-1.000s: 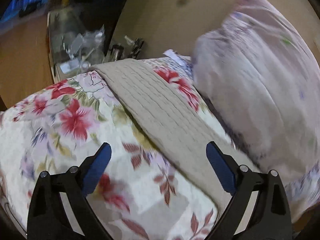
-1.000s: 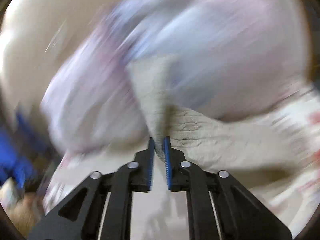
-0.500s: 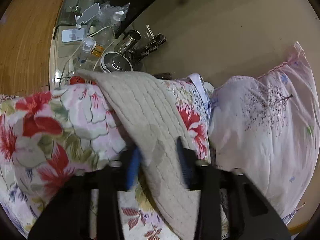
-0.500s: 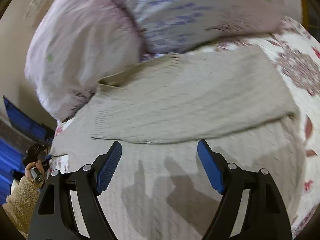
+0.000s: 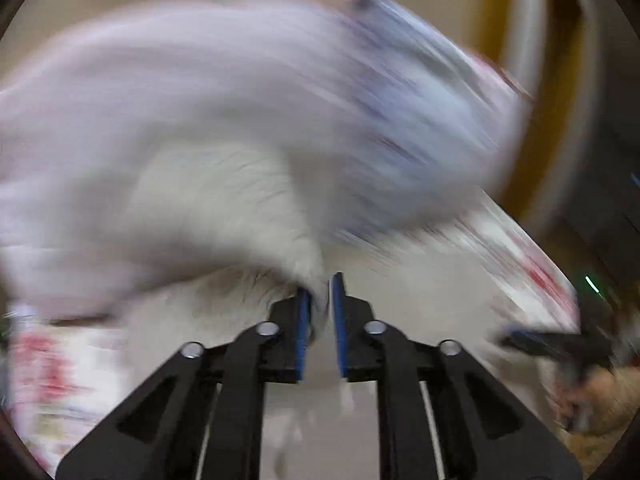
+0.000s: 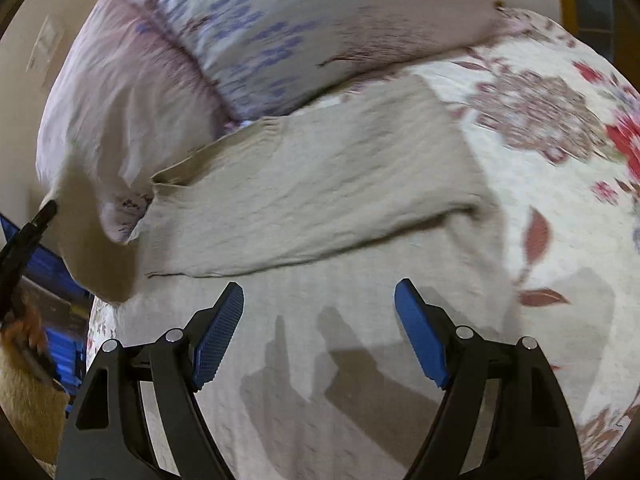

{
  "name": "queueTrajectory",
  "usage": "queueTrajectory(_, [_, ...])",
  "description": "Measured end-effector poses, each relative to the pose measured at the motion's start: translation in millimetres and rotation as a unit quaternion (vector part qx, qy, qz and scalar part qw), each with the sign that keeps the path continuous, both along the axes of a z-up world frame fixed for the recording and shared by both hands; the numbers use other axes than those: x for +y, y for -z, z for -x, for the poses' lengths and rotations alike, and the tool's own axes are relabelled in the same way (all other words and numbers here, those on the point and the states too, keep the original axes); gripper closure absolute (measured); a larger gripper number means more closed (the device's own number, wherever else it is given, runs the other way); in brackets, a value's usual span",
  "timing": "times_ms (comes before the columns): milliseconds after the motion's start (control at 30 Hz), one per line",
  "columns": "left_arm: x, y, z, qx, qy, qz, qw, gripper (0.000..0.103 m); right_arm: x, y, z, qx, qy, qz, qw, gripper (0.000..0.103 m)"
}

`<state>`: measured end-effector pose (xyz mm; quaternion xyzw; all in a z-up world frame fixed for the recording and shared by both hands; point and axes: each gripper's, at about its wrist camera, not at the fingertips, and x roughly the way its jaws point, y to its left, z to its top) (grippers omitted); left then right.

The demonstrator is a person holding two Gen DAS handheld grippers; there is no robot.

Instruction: Fold small clothes

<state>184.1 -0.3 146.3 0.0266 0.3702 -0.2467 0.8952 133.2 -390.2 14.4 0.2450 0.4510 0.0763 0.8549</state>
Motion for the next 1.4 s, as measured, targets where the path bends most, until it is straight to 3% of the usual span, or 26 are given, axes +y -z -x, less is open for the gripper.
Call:
queueTrajectory(100, [-24,37,19,0.061,0.0,-0.007,0.9981,0.072,-24,1,20,0.005,0.015,-0.008,1.0,0.023])
queueTrajectory(200, [26,59,42,0.098,-0.078,0.013,0.992,0.052,-54,2,53,0.016,0.028,-0.016,0.999,0.023])
queueTrajectory(267, [74,72,67,0.121,-0.15,0.017,0.9811,0.047,-67,6,70,0.027,0.036,-0.032,0.998,0.024])
queueTrajectory(367, [122,90,93,0.154,-0.215,0.008,0.9643,0.044,-79,19,98,0.052,0.036,-0.079,0.995,0.026])
queueTrajectory(433, [145,105,116,0.191,-0.234,0.028,0.9528,0.046,-73,29,113,0.072,0.015,-0.103,0.992,0.033])
queueTrajectory(500, [145,115,133,0.215,-0.231,0.059,0.947,0.049,-61,34,126,0.078,-0.017,-0.126,0.989,0.034])
queueTrajectory(533, [142,115,145,0.211,-0.229,0.073,0.9474,0.049,-56,37,131,0.087,-0.03,-0.146,0.985,0.042])
queueTrajectory(600, [137,116,169,0.23,-0.212,0.111,0.9434,0.061,-47,46,143,0.103,-0.049,-0.186,0.976,0.048])
queueTrajectory(633, [137,116,178,0.232,-0.211,0.119,0.9421,0.063,-43,50,148,0.113,-0.057,-0.205,0.97,0.055])
queueTrajectory(667, [132,117,189,0.241,-0.206,0.134,0.939,0.066,-39,58,154,0.129,-0.066,-0.227,0.963,0.073])
queueTrajectory(733, [127,120,200,0.26,-0.201,0.153,0.9319,0.077,-33,68,161,0.146,-0.069,-0.246,0.956,0.092])
queueTrajectory(767, [123,124,205,0.279,-0.198,0.17,0.9243,0.089,-32,69,162,0.142,-0.068,-0.252,0.955,0.094])
queueTrajectory(867, [122,132,211,0.288,-0.193,0.194,0.9175,0.094,-33,50,147,0.099,-0.072,-0.259,0.958,0.095])
queueTrajectory(933, [120,125,193,0.277,-0.176,0.219,0.9188,0.095,-37,23,120,0.054,-0.077,-0.257,0.962,0.095])
queueTrajectory(1033, [128,91,150,0.214,-0.151,0.233,0.9366,0.096,-49,-26,59,-0.033,-0.084,-0.237,0.967,0.095])
queueTrajectory(1167, [136,40,47,0.106,-0.163,0.233,0.953,0.095,-61,-63,-28,-0.111,-0.041,-0.205,0.971,0.095])
queueTrajectory(1233, [133,26,-10,0.06,-0.189,0.204,0.9588,0.088,-64,-62,-80,-0.115,-0.002,-0.18,0.977,0.09])
queueTrajectory(1267, [135,25,-25,0.058,-0.2,0.193,0.9589,0.067,-63,-57,-100,-0.098,0.012,-0.165,0.981,0.068])
queueTrajectory(1300, [137,32,-49,0.076,-0.234,0.176,0.9529,0.034,-60,-50,-116,-0.071,0.027,-0.151,0.986,0.05])
queueTrajectory(1333, [141,38,-57,0.088,-0.256,0.168,0.948,0.027,-58,-41,-123,-0.042,0.042,-0.153,0.986,0.027])
queueTrajectory(1400, [153,57,-63,0.119,-0.275,0.177,0.9374,0.026,-57,-32,-114,-0.041,0.033,-0.186,0.981,0.026])
